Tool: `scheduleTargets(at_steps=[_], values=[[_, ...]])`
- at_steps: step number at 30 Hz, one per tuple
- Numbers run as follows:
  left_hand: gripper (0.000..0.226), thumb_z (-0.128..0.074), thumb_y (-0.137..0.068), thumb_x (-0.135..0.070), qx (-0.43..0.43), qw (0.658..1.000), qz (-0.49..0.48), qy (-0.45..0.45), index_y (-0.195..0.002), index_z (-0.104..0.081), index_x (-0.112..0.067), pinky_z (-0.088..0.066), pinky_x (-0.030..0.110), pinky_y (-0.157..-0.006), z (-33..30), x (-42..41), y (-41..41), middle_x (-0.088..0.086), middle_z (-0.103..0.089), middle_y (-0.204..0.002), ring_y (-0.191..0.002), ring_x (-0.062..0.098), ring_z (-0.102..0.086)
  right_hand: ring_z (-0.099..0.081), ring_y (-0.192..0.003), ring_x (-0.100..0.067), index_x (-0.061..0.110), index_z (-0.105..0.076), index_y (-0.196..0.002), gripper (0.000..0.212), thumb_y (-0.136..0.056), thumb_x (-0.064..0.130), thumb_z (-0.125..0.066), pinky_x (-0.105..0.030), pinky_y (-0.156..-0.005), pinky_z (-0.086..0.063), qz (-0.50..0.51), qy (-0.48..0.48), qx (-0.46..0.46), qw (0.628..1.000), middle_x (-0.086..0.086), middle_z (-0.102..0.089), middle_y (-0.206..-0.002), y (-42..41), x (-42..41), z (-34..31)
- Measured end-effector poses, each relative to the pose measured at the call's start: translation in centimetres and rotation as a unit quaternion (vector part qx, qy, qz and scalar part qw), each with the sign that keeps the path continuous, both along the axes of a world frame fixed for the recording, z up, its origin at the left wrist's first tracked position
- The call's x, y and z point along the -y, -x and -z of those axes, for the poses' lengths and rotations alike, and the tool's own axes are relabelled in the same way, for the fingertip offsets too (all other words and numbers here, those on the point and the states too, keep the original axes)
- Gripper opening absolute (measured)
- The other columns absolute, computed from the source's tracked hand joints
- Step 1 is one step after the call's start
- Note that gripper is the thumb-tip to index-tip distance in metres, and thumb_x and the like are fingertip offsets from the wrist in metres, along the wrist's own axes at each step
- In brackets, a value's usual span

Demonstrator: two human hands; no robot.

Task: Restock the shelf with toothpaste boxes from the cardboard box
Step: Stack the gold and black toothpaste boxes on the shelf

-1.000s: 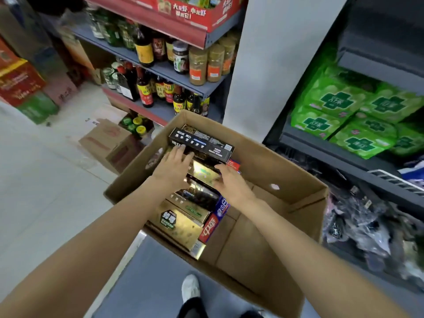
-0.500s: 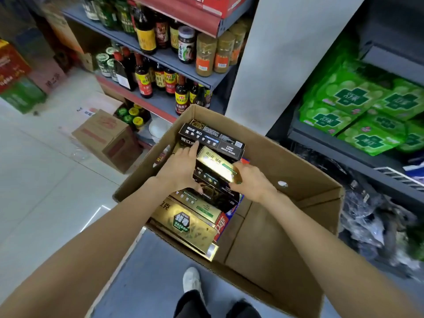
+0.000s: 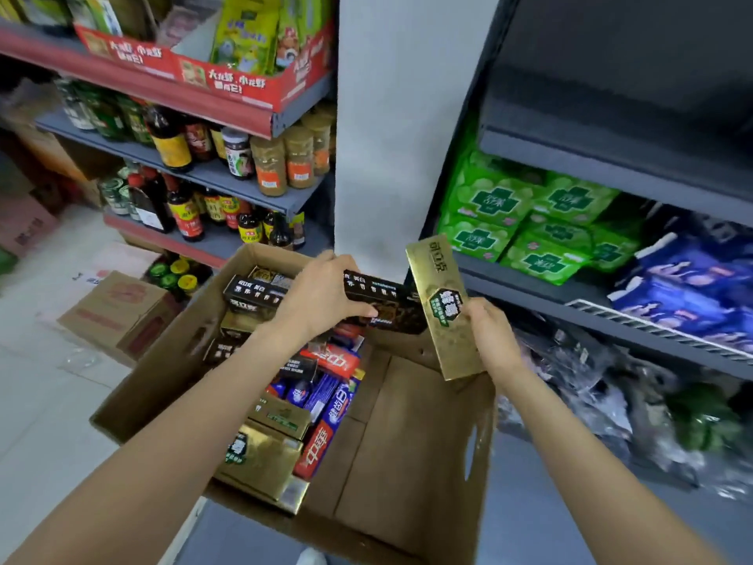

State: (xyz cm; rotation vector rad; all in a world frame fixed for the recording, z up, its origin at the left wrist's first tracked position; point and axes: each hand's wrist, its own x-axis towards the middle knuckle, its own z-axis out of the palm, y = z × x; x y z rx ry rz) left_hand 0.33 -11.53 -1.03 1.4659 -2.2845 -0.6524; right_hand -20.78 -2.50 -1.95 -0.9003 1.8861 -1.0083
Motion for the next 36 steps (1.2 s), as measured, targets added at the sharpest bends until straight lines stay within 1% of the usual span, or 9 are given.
scheduleTargets(at_steps=[5,9,14,16,19,23,27,30,36], values=[[0.055,-0.082,-0.061,-0.050,-0.089,0.991,-0.090,-0.044,-0.092,-0.066,-0.007,-0.045,0.033,-0.073,-3.3,-1.2,8.8,0.006,-0.067,-0.089,-0.087,0.021,-0.060,-0.064,-0.074,-0.025,0.018,-0.056,-0.096,0.024,-0.092,0.041,-0.052,-0.042,-0.076,-0.053,0.029,0.055,0.110,0.992,-0.010,-0.067,-0.091,8.2,-1.1,-3.7],[0.052,-0.083,-0.061,-0.047,-0.194,0.966,-0.130,-0.112,-0.079,-0.064,-0.002,-0.036,0.028,-0.054,-5.9,-1.8,17.2,0.009,-0.061,-0.072,-0.069,0.020,-0.056,-0.062,-0.067,-0.016,0.018,-0.057,-0.101,0.025,-0.091,0.041,-0.055,-0.029,-0.065,-0.048,0.029,0.107,0.113,0.987,-0.002,-0.066,-0.085,16.4,-2.0,-7.5],[0.028,-0.084,-0.066,-0.028,-0.314,0.932,-0.128,-0.131,-0.073,-0.064,-0.009,-0.033,0.011,-0.041,-9.9,-2.6,27.8,0.000,-0.058,-0.064,-0.055,0.008,-0.054,-0.065,-0.068,-0.009,0.023,-0.059,-0.091,0.018,-0.090,0.041,-0.055,-0.028,-0.067,-0.052,0.048,0.164,0.089,0.981,0.005,-0.067,-0.085,26.4,-3.8,-12.7],[0.027,-0.086,-0.064,-0.025,-0.341,0.924,-0.114,-0.129,-0.078,-0.068,-0.011,-0.039,0.012,-0.047,-11.1,-2.5,31.3,-0.002,-0.062,-0.065,-0.056,0.006,-0.057,-0.064,-0.077,-0.013,0.026,-0.059,-0.090,0.018,-0.090,0.043,-0.055,-0.032,-0.073,-0.053,0.055,0.180,0.082,0.979,0.003,-0.068,-0.091,29.8,-4.5,-14.2],[0.035,-0.088,-0.059,-0.026,-0.343,0.928,-0.091,-0.109,-0.085,-0.068,-0.014,-0.044,0.022,-0.065,-12.9,-1.4,35.7,0.000,-0.066,-0.078,-0.071,0.013,-0.059,-0.066,-0.077,-0.013,0.025,-0.059,-0.099,0.021,-0.090,0.044,-0.054,-0.028,-0.064,-0.051,0.062,0.205,0.076,0.974,0.002,-0.069,-0.093,34.0,-5.5,-15.6],[0.039,-0.089,-0.058,-0.032,-0.334,0.936,-0.087,-0.071,-0.086,-0.066,-0.018,-0.042,0.021,-0.067,-15.1,0.8,40.6,-0.007,-0.063,-0.078,-0.079,0.011,-0.060,-0.066,-0.075,-0.013,0.024,-0.058,-0.102,0.023,-0.091,0.044,-0.052,-0.026,-0.059,-0.049,0.071,0.212,0.058,0.973,0.001,-0.069,-0.093,38.2,-5.8,-16.4],[0.035,-0.088,-0.060,-0.029,-0.331,0.937,-0.071,-0.083,-0.083,-0.066,-0.016,-0.043,0.021,-0.069,-16.8,4.1,45.3,-0.001,-0.064,-0.083,-0.082,0.014,-0.059,-0.062,-0.095,-0.017,0.028,-0.058,-0.098,0.019,-0.090,0.045,-0.053,-0.033,-0.083,-0.049,0.091,0.207,0.032,0.974,0.001,-0.066,-0.104,41.6,-4.3,-16.8],[0.057,-0.088,-0.060,-0.032,-0.292,0.952,-0.059,-0.068,-0.107,-0.066,-0.008,-0.044,0.020,-0.082,-17.7,7.9,48.6,0.003,-0.065,-0.104,-0.100,0.017,-0.060,-0.053,-0.111,-0.017,0.025,-0.051,-0.109,0.035,-0.087,0.052,-0.054,-0.035,-0.097,-0.040,0.115,0.205,0.013,0.972,0.004,-0.056,-0.120,44.1,-2.0,-17.0],[0.067,-0.087,-0.061,-0.035,-0.233,0.971,-0.021,-0.051,-0.117,-0.062,-0.006,-0.040,0.019,-0.092,-16.4,15.4,54.2,0.005,-0.062,-0.120,-0.115,0.019,-0.055,-0.059,-0.109,-0.027,0.019,-0.053,-0.120,0.065,-0.075,0.066,-0.057,-0.046,-0.097,-0.046,0.158,0.187,-0.030,0.969,-0.002,-0.062,-0.118,48.3,2.7,-17.3]])
